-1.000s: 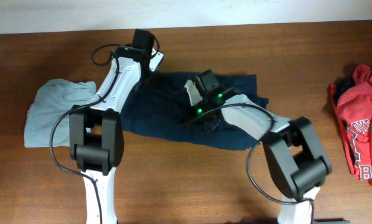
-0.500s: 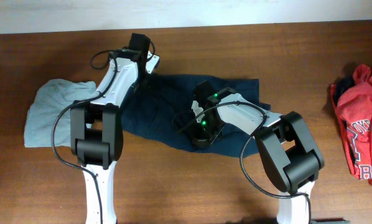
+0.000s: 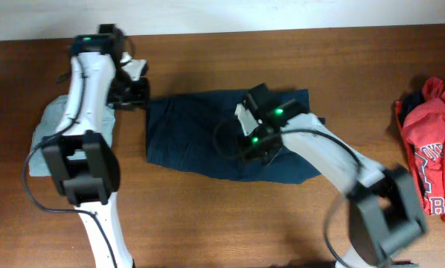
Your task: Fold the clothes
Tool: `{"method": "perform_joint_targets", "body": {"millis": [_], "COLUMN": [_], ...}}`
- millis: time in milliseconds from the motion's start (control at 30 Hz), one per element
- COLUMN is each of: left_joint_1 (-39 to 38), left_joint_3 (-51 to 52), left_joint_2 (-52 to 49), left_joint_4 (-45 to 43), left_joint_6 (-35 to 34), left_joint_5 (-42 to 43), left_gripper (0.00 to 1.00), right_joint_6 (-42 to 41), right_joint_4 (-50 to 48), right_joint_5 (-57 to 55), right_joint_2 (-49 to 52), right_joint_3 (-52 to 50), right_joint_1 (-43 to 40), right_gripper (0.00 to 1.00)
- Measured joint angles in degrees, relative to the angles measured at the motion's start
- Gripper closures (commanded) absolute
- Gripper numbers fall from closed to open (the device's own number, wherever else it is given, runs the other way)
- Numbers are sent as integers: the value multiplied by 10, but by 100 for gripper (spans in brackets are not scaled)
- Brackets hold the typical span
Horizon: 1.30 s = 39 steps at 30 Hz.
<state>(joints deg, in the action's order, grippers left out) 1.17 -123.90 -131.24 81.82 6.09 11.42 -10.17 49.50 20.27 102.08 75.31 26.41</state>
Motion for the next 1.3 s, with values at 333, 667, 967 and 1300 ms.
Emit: {"method": "perform_joint_targets", "body": {"millis": [333,667,967,1300], "left_joint_1": [113,105,73,-1], "left_joint_3": [154,311,334,340], "left_joint_2": [1,27,43,42], "left_joint_4": [-40,-217,-288,-304], "left_joint_6": [36,7,-6,-3], "left_joint_5": [207,261,264,247], "left_gripper": [42,23,19,73], "right_joint_6": [7,7,8,7], "right_joint_4": [24,39,36,34], "right_joint_5": [-66,-74,-74,-74], "right_joint_2": [-118,-118,-118,-118], "right_joint_3": [0,0,0,0], "right_joint_1": [-21,-42,-42,-42], "right_gripper": [30,35,36,37]}}
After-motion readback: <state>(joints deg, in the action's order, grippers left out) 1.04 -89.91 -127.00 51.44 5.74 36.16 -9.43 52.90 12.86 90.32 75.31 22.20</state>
